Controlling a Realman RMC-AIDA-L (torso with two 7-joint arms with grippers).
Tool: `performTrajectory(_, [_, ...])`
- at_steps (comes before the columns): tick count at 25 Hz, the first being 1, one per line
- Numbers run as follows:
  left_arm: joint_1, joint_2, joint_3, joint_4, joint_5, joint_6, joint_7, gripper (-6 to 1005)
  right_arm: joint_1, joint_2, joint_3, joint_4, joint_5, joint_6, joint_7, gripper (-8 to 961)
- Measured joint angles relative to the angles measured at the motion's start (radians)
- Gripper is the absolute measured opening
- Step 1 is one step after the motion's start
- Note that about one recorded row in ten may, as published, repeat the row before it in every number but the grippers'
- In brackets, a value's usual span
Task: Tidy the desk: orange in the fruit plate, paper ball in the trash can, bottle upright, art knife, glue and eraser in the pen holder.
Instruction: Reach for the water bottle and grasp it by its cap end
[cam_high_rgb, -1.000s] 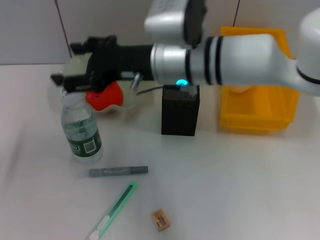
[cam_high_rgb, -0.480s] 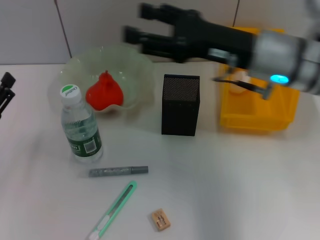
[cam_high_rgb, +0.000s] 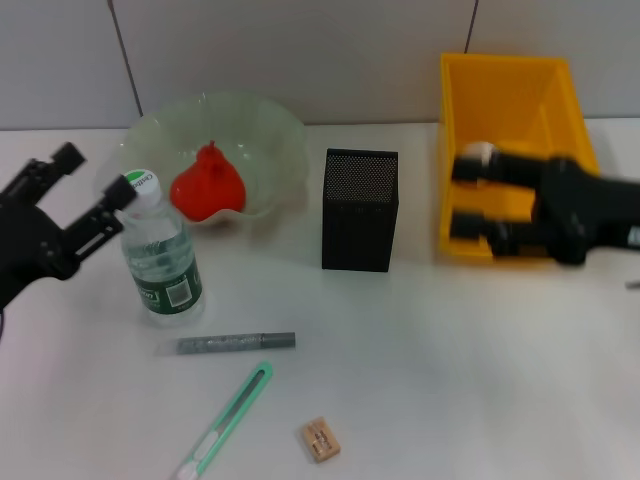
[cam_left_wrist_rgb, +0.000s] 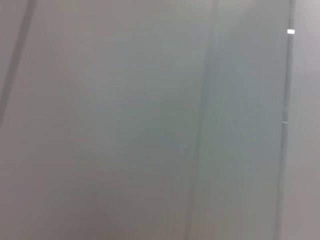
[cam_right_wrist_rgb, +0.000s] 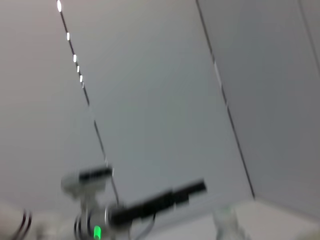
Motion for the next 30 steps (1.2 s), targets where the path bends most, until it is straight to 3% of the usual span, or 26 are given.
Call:
performTrajectory(3, [-0.001,0.0,0.071,0.031,0.001,-0.007,-0.022,805,-0.01,-0.003,0.001,0.001,-0.063,-0.012,-0.009,804])
performTrajectory(10, [-0.003,-0.001,0.091,0.064,0.001,-0.079,-0.017,804,-0.015,0.004,0.003,0.0,-0.224,-0.041,-0.02,804])
performTrajectory(21, [0.004,-0.001,0.082,0.105,-0.004,-0.135,0.01,804,-0.02,0.007,0.004,-0.003,-0.227,-0.047,-0.017,804])
performTrajectory(30, [-0.018,0.0,0.146,0.108,0.0,-0.202,0.003,803,-0.012,0.007,0.004,0.0,-0.227,-0.045,0.008,804])
